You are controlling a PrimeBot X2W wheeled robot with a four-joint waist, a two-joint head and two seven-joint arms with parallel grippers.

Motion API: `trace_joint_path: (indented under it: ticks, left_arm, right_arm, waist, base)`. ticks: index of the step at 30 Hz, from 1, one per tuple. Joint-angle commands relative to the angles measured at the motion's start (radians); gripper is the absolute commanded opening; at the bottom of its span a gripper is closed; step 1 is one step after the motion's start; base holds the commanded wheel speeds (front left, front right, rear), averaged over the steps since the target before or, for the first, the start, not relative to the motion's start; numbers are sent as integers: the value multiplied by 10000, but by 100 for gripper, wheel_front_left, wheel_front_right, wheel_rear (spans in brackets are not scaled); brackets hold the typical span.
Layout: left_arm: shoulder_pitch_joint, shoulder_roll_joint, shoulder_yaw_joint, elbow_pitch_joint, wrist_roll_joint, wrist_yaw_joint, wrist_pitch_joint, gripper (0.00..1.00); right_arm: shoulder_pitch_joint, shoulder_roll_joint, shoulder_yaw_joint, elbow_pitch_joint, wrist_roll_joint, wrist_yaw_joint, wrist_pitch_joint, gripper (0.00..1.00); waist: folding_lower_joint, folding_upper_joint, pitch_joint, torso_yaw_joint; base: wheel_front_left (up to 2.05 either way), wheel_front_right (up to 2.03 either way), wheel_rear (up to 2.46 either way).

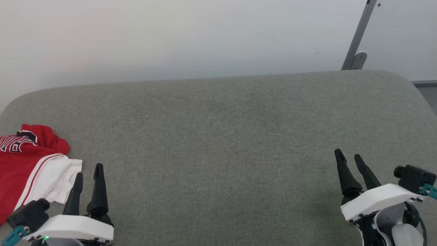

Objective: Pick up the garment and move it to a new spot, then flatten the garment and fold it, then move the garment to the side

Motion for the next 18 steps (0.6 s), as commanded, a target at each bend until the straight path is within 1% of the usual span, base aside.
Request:
trace_joint_path:
  ticks: [1,18]
  left_arm:
    - [60,115,-37,-142,288,-43,-108,100]
    - [264,461,-321,-383,1636,35,-511,100]
  right_arm:
    - [-187,-53,50,-153,-274,0,-88,100]
    - [-233,-91,129,-206,-1755,0,-260,100]
  waist:
    - [0,0,-4,0]
    - [0,0,-50,-11]
  base:
    - [0,0,0]
    - [0,0,0]
